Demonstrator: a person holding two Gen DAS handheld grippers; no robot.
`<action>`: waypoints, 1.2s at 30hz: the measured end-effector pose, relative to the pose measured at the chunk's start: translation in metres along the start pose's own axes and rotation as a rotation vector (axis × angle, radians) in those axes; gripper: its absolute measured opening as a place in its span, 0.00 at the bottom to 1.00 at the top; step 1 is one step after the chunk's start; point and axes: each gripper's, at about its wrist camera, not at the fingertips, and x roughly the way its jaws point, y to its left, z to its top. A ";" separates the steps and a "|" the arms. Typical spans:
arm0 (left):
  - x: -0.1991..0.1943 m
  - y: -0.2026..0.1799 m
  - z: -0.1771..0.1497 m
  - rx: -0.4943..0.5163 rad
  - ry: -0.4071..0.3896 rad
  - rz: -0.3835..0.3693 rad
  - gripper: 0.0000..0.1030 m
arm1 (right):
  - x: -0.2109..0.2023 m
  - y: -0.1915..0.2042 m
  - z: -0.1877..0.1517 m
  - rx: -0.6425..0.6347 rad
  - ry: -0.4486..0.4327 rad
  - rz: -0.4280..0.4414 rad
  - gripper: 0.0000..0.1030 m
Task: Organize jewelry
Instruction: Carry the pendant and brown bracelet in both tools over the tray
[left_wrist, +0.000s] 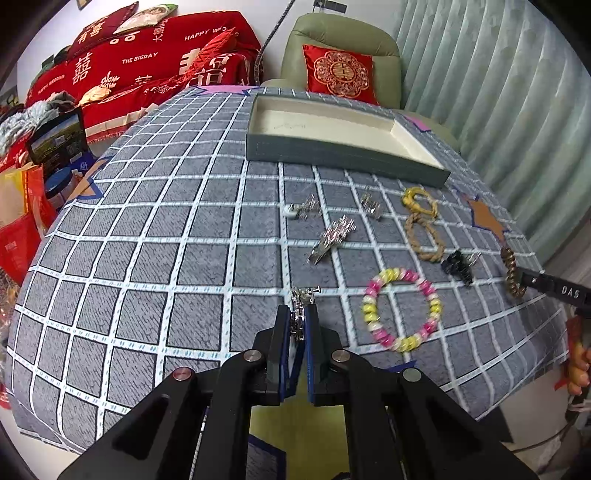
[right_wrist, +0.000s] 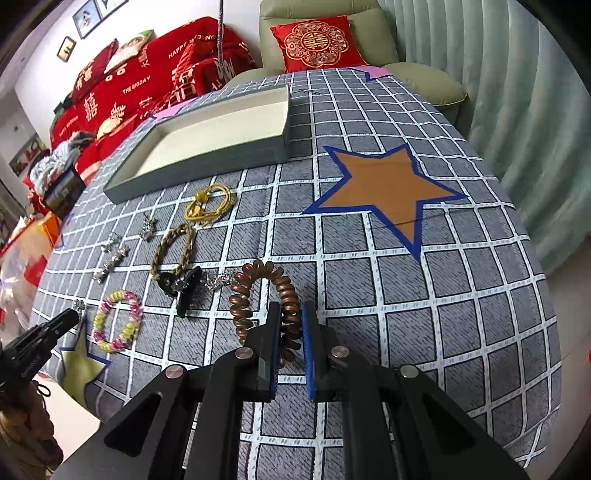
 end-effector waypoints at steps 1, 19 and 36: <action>-0.003 -0.001 0.003 -0.003 -0.007 -0.005 0.17 | -0.002 0.000 0.001 0.001 -0.004 0.005 0.11; -0.050 -0.026 0.121 0.005 -0.182 -0.055 0.17 | -0.043 0.031 0.102 -0.052 -0.112 0.154 0.11; 0.081 -0.027 0.238 0.036 -0.111 0.009 0.16 | 0.059 0.070 0.227 -0.112 -0.053 0.146 0.11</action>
